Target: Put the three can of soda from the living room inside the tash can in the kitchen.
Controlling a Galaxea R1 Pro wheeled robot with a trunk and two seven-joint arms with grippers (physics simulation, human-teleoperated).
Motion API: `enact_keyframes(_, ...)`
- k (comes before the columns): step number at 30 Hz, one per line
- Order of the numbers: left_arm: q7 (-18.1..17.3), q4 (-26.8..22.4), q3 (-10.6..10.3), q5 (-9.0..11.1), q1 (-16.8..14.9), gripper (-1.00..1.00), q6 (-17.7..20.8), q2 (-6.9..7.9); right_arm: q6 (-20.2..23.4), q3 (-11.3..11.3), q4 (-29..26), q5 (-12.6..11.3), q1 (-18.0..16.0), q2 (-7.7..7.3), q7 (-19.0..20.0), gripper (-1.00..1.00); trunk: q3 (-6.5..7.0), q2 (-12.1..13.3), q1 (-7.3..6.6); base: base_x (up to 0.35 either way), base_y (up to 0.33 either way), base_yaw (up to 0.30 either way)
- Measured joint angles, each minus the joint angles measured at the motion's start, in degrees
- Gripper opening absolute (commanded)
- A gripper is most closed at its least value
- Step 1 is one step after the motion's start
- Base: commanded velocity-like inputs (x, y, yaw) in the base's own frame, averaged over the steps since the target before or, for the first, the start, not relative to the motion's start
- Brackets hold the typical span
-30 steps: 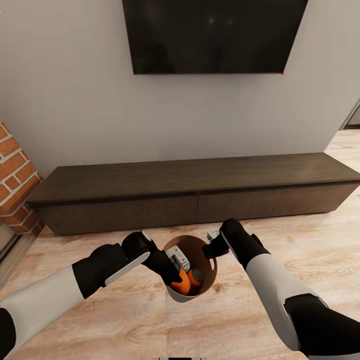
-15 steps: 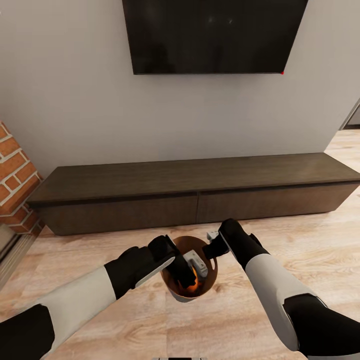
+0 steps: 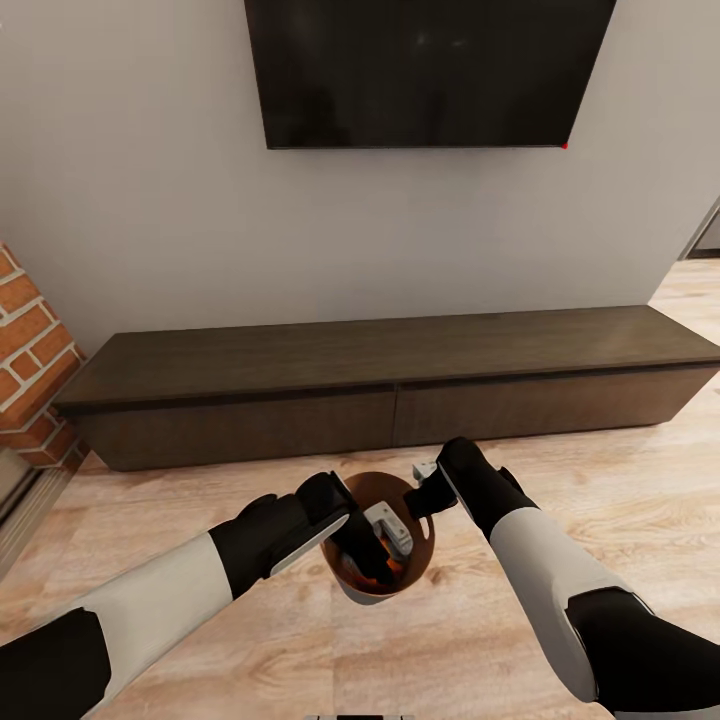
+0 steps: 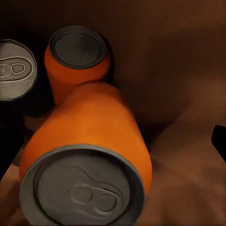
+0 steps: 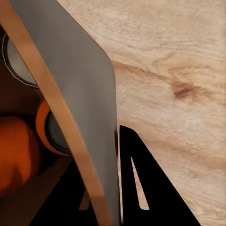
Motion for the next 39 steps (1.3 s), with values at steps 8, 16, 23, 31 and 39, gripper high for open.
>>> enact_keyframes(8, -0.1, -1.9, 0.5, 0.2, -0.1, 1.0, 0.0, 0.54, 0.0, -0.1, 0.0, 0.0, 0.0, -0.05, 0.0, -1.0, 0.0, 0.0, 0.0, 0.0, 0.0, 0.0)
enact_keyframes(16, -0.5, -21.1, 10.4, 0.8, 0.1, 1.0, 0.0, 13.45, 0.0, -0.1, 1.0, 0.0, 0.0, -0.14, 0.0, -1.0, 0.0, 0.0, 0.0, 0.0, 0.0, 0.0)
enact_keyframes(23, -6.8, -31.6, 40.7, 0.9, 5.0, 1.0, -0.2, 20.25, 0.0, -0.1, 1.7, 0.2, 0.0, -0.23, -0.5, -1.0, 0.0, 0.0, 0.0, 0.0, 0.0, 0.0)
enact_keyframes(31, -10.2, -30.7, 68.5, -5.2, 26.1, 1.0, -18.4, 20.49, 0.0, -0.6, 2.1, -0.1, 0.0, -0.58, -0.5, -1.0, -0.01, 0.0, 0.0, 0.0, 0.0, 0.0)
enact_keyframes(39, -3.8, -3.8, 71.1, -12.9, 39.3, 1.0, -55.4, 17.5, 0.1, -1.1, 5.4, -0.5, -2.1, -4.47, -0.5, -1.0, -0.01, 0.0, 0.0, 0.0, 0.0, 0.0)
